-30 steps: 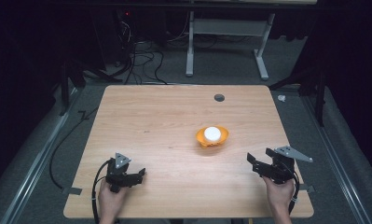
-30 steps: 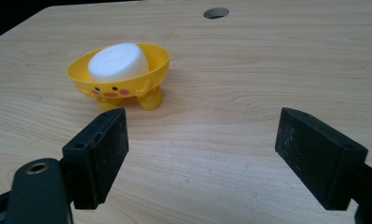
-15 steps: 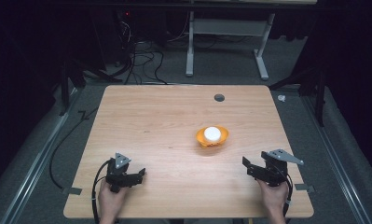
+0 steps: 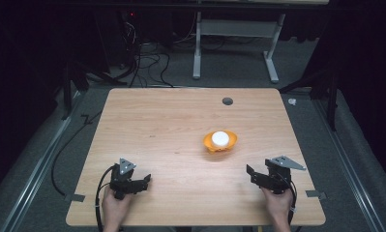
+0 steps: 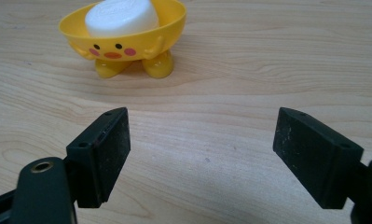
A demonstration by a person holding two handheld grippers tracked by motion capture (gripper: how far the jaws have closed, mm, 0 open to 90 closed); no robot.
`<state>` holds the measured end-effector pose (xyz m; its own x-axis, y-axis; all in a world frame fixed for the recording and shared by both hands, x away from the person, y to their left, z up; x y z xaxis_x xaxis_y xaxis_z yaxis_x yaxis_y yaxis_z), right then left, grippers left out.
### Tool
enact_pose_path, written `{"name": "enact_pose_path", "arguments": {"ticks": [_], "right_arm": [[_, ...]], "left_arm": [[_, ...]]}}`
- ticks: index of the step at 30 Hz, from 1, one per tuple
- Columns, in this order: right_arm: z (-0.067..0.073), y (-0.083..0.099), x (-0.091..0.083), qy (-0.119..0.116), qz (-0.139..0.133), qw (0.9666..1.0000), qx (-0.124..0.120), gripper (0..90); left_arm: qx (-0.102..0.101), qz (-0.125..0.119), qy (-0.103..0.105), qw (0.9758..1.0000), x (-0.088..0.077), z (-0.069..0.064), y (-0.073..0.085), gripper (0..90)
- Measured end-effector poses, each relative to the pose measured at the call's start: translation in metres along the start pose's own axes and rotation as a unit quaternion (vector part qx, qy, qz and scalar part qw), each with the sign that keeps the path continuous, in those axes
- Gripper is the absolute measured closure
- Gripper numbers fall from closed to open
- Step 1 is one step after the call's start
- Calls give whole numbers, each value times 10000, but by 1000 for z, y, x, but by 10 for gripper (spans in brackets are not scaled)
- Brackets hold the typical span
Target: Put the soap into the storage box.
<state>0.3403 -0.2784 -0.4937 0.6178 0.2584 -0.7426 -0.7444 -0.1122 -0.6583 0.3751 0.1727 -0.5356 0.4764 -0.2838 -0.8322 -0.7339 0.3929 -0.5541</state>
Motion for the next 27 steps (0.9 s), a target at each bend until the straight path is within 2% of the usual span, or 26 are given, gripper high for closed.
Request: {"name": "enact_pose_path", "arguments": {"ticks": [4,9,27], "right_arm": [[2,1,5,26,64,10000,-29,205],[5,3,14,114,248,9993,-240,219],[15,6,34,189,481,9978,-423,232]], "left_arm": [[1,0,0,10000,0,0,0,146],[0,0,-1,10000,0,0,0,146],[-3,-2,-1,10000,0,0,0,146]]}}
Point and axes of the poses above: each handheld gripper's, and its own axes: x roughly forward along the jaws, y roughly out of its underside, z roughly to its left, the point moved 4 cm from there along x, roughly forward along the jaws, and after that the axes turned 13 degrees about z, right-handed, at the moved point
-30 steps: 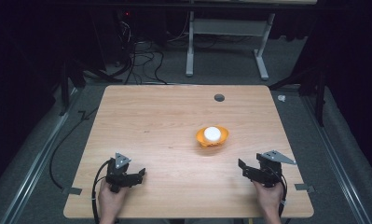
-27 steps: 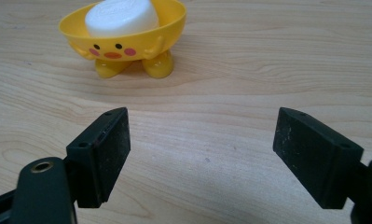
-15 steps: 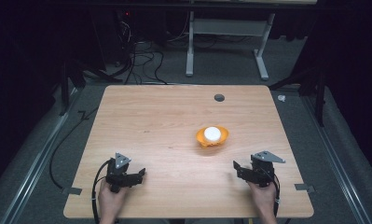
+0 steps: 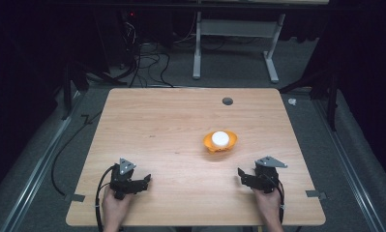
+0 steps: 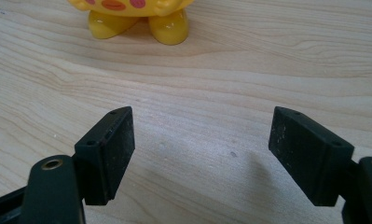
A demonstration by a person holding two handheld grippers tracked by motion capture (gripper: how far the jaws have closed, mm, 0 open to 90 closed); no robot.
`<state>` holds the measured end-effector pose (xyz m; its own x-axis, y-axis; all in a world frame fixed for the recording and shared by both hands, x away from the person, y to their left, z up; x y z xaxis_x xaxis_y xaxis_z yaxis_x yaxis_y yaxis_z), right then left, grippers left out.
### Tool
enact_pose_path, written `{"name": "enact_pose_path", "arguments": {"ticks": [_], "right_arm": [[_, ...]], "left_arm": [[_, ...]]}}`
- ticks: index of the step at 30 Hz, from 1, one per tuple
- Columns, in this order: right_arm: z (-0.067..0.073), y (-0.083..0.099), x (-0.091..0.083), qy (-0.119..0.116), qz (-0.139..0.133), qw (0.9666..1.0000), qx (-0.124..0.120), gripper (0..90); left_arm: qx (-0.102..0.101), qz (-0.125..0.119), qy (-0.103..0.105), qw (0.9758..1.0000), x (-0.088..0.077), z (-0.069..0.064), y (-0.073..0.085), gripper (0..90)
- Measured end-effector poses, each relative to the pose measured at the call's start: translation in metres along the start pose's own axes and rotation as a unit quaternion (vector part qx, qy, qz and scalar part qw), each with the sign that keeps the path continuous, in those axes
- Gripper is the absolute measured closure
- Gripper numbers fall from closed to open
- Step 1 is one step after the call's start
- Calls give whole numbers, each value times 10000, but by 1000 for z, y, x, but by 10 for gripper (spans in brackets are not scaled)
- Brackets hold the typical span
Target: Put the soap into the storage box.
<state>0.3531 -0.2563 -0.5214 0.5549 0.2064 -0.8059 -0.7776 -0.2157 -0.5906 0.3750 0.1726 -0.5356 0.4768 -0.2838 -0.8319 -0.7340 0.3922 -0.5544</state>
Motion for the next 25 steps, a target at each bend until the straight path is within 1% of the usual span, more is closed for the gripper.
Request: {"name": "enact_pose_path", "arguments": {"ticks": [6,7,8,9,11,13,14,25], "right_arm": [[-1,3,4,-30,36,10000,48,235],[-1,4,5,-33,102,9999,43,232],[0,4,5,-9,107,9999,34,235],[0,3,6,-1,102,9999,-8,234],[2,4,7,20,211,9997,-82,230],[5,4,9,171,319,9991,-204,225],[7,4,9,174,323,9990,-247,224],[9,3,9,151,322,9991,-245,224]], "left_arm": [[0,7,1,10000,0,0,0,147],[1,7,1,10000,0,0,0,146],[3,8,-1,10000,0,0,0,147],[4,7,-1,10000,0,0,0,146],[4,8,-1,10000,0,0,0,146],[2,7,0,10000,0,0,0,147],[1,6,0,10000,0,0,0,146],[-4,-1,14,10000,0,0,0,147]]}}
Point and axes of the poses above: each handheld gripper's, and its own axes: x roughly forward along the jaws, y roughly out of its underside, z roughly to its left, the point moved 4 cm from there along x, roughly forward along the jaws, and after that the axes turned 13 degrees about z, right-handed, at the moved point
